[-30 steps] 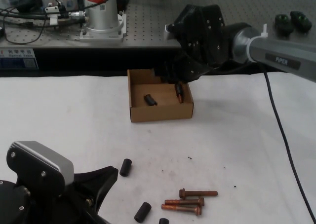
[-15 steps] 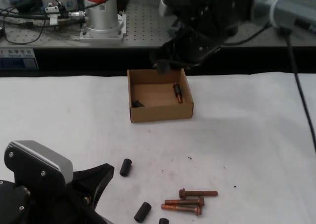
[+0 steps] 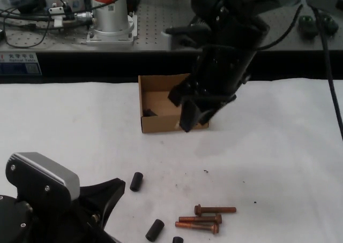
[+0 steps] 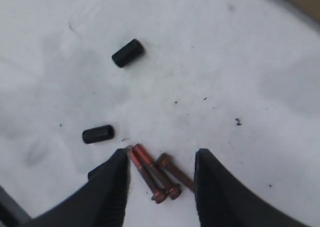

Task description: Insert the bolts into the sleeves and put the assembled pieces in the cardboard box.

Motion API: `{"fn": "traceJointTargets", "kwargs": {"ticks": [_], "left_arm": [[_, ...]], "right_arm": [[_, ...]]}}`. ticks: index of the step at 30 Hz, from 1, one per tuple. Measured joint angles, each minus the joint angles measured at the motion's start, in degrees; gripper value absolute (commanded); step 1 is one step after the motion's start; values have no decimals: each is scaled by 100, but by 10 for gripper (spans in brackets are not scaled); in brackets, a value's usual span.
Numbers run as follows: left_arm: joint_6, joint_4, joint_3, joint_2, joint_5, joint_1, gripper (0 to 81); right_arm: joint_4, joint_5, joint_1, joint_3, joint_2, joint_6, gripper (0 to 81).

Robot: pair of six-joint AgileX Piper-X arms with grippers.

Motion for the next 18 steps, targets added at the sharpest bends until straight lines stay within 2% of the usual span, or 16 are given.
{"fn": "traceJointTargets", "kwargs": {"ticks": [3, 5, 11, 12, 14, 17, 18], "left_arm": [[0, 0, 0, 0, 330, 0, 13], [0, 0, 0, 0, 450, 0, 62], [0, 0, 0, 0, 571, 0, 332], [8, 0, 0, 0, 605, 0, 363], [24, 0, 0, 0, 706, 0, 365], [92, 30, -30, 0, 975, 0, 305], [126, 78, -75, 0, 1101, 0, 288]], "right_arm": [[-134, -248, 92, 410, -419, -1, 210], [-291, -303, 128, 804, -845, -1, 183], [-960, -337, 130, 2480, -2447, 118, 125], [-1101, -337, 130, 2757, -3123, 173, 106], [-1565, -346, 130, 3487, -3864, 376, 72], [-2537, -557, 130, 4662, -4577, 812, 21], [-2537, -577, 130, 4662, -4866, 846, 3]]}}
